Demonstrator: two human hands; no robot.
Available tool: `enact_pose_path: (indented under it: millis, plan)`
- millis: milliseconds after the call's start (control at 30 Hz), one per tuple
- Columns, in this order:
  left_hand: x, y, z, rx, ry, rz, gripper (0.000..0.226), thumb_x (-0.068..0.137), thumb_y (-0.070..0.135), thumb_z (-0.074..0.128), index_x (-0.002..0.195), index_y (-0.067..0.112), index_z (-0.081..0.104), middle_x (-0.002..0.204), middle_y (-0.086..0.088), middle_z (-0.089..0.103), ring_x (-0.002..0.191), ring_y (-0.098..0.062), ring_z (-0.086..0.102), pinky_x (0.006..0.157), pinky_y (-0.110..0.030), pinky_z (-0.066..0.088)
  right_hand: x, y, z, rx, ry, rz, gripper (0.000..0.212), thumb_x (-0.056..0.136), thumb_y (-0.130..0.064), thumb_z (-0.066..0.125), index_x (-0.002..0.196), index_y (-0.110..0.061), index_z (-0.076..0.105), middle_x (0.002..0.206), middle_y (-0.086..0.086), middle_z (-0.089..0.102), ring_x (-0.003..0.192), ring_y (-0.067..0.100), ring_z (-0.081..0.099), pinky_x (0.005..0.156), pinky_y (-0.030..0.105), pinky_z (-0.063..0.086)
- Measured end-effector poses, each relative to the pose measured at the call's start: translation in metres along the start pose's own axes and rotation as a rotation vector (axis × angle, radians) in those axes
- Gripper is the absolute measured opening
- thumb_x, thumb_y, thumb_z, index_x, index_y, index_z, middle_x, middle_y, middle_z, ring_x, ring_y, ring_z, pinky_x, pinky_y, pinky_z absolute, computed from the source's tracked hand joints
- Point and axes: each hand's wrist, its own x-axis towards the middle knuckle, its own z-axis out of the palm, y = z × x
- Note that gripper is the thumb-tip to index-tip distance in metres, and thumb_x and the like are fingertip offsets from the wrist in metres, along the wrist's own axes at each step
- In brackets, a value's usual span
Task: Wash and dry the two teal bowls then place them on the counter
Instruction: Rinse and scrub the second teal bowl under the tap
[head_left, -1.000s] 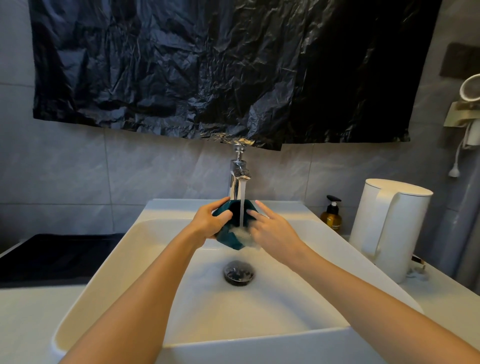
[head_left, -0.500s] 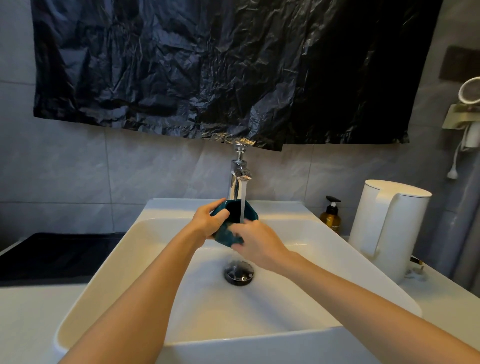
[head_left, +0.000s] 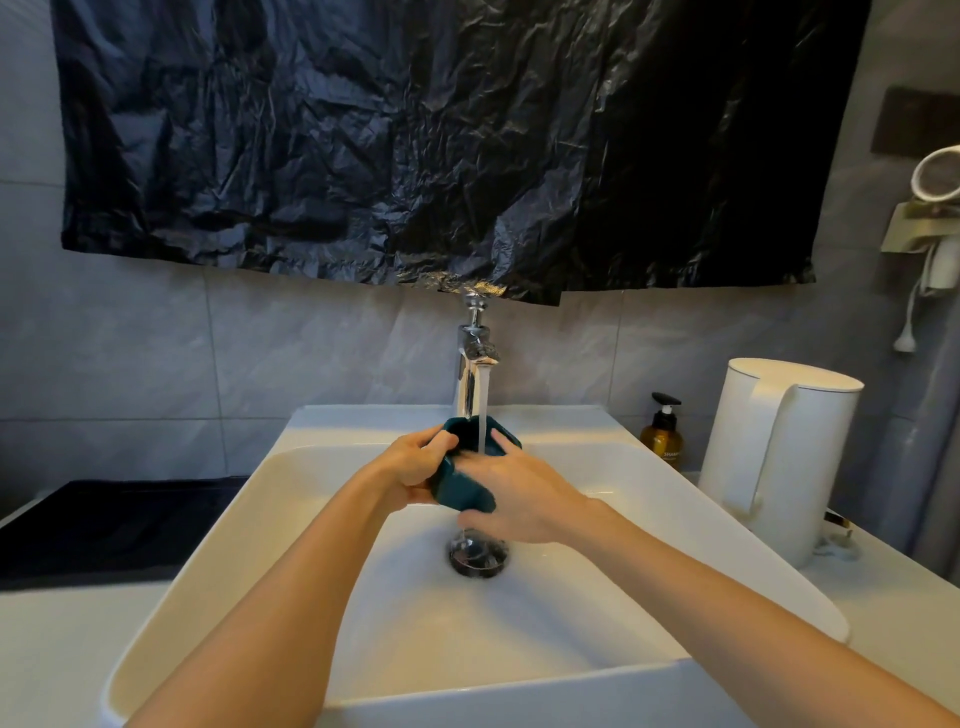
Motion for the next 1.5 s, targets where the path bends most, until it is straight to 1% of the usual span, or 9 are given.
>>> enact_pose_path:
  millis: [167,267,367,500,600,733,833,1067,1500]
  plan:
    - [0.001,0.0,0.001,-0.002,-0.021,-0.015,0.024,0.102,0.028,0.039,0.117,0.018,0.054,0.116,-0.014,0.06,0.096,-0.028,0.064,0.071,-0.036,0.058,0.004,0.013,-0.001,-0.189,-0.036,0.009,0.058,0.084,-0.068,0.044,0.13,-0.033,0.05,0.131,-0.009,0.058,0.132,0.011,0.042,0.117,0.049,-0.011]
    - [0.003,-0.001,0.002,-0.023,0.037,0.006,0.031,0.101,0.024,0.042,0.129,0.017,0.053,0.116,-0.015,0.06,0.096,-0.03,0.064,0.068,-0.037,0.058,-0.004,0.013,0.001,-0.213,-0.035,0.042,0.049,0.088,-0.056,0.049,0.127,-0.026,0.057,0.12,0.0,0.065,0.12,0.019,0.05,0.117,0.041,0.017]
    - [0.003,-0.001,-0.001,-0.072,0.096,0.032,0.036,0.1,0.019,0.044,0.135,0.021,0.05,0.122,-0.016,0.059,0.096,-0.03,0.061,0.053,-0.033,0.057,-0.008,0.008,0.002,0.055,-0.016,0.114,0.027,0.088,-0.028,0.061,0.113,-0.019,0.066,0.113,0.003,0.065,0.11,0.022,0.052,0.09,0.034,0.047]
    - [0.003,-0.001,-0.002,-0.049,0.092,0.084,0.042,0.097,0.016,0.05,0.138,0.023,0.047,0.128,-0.012,0.054,0.102,-0.031,0.059,0.055,-0.031,0.056,-0.008,0.011,-0.008,0.797,0.152,0.417,0.01,0.081,-0.02,0.071,0.082,-0.01,0.074,0.08,0.001,0.072,0.078,0.011,0.064,0.073,0.026,0.05]
    - [0.004,-0.002,0.0,0.008,0.082,0.129,0.045,0.097,0.014,0.05,0.14,0.023,0.044,0.126,-0.01,0.05,0.102,-0.028,0.055,0.058,-0.028,0.054,-0.005,0.023,-0.009,0.823,0.316,0.643,0.011,0.089,-0.02,0.064,0.096,-0.012,0.066,0.093,0.001,0.066,0.09,0.015,0.06,0.074,0.023,0.046]
    - [0.005,-0.002,0.004,0.12,0.04,0.202,0.044,0.098,0.014,0.048,0.14,0.027,0.044,0.133,-0.009,0.048,0.111,-0.029,0.053,0.077,-0.035,0.056,0.004,0.023,-0.002,1.168,-0.109,0.862,0.028,0.095,-0.022,0.057,0.122,-0.017,0.05,0.118,0.008,0.061,0.105,0.027,0.062,0.077,0.038,0.056]
    - [0.004,-0.002,0.006,0.156,-0.001,0.266,0.048,0.097,0.011,0.047,0.141,0.031,0.041,0.133,-0.008,0.046,0.116,-0.029,0.05,0.089,-0.039,0.053,0.008,0.022,0.001,1.369,-0.048,0.96,0.02,0.096,-0.017,0.055,0.115,-0.012,0.056,0.111,0.013,0.065,0.098,0.029,0.064,0.08,0.045,0.056]
    - [0.004,-0.006,0.009,0.31,-0.048,0.505,0.075,0.085,-0.005,0.057,0.147,0.026,0.028,0.135,-0.006,0.046,0.114,-0.02,0.051,0.075,-0.012,0.053,0.006,0.031,0.01,1.146,0.318,0.783,0.016,0.102,-0.017,0.041,0.111,-0.024,0.052,0.117,0.008,0.06,0.106,0.027,0.059,0.081,0.049,0.056]
    - [0.008,-0.01,0.013,0.009,0.008,0.171,0.04,0.102,0.019,0.034,0.138,0.038,0.037,0.136,-0.005,0.047,0.117,-0.029,0.051,0.078,-0.043,0.057,0.002,0.018,0.006,0.986,0.28,0.742,0.032,0.099,-0.014,0.047,0.13,-0.021,0.042,0.119,0.0,0.051,0.109,0.029,0.058,0.062,0.04,0.061]
